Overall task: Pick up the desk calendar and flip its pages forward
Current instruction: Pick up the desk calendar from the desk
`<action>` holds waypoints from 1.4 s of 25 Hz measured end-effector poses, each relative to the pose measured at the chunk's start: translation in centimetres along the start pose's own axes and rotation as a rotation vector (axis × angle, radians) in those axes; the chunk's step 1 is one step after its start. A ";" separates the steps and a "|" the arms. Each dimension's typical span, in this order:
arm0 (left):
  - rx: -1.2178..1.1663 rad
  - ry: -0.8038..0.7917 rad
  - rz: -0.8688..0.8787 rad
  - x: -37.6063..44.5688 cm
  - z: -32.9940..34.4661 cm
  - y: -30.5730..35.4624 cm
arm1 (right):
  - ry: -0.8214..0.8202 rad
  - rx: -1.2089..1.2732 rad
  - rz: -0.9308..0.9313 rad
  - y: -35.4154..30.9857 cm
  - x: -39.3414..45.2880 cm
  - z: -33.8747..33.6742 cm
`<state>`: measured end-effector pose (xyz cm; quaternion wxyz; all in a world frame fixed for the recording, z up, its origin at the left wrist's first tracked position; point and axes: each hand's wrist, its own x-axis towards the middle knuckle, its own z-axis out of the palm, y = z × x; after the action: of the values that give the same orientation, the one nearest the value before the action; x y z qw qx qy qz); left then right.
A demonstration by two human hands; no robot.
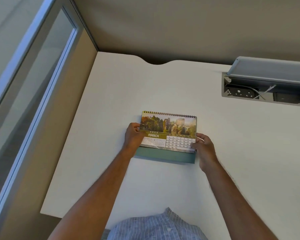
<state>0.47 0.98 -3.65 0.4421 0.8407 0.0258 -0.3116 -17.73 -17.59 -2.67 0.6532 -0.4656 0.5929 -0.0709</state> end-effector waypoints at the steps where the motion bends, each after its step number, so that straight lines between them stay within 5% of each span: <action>1: -0.016 0.022 0.014 0.1 -0.6 0.3 | -0.014 -0.037 -0.023 -0.4 0.0 0.1; 18: -0.345 0.519 0.319 9.8 -15.0 10.6 | -0.307 -0.485 -0.800 -18.9 5.8 21.6; 26: -0.397 0.605 0.427 16.7 -16.7 10.1 | -0.495 -0.371 -0.791 -22.1 10.7 29.3; 35: -0.466 0.512 0.402 19.3 -16.2 7.6 | -0.615 -0.296 -0.760 -19.3 13.1 30.2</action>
<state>26.56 4.16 -1.98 0.6522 0.7568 0.0403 0.0151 20.30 -20.91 -2.67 0.6528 -0.7350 0.1656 -0.0785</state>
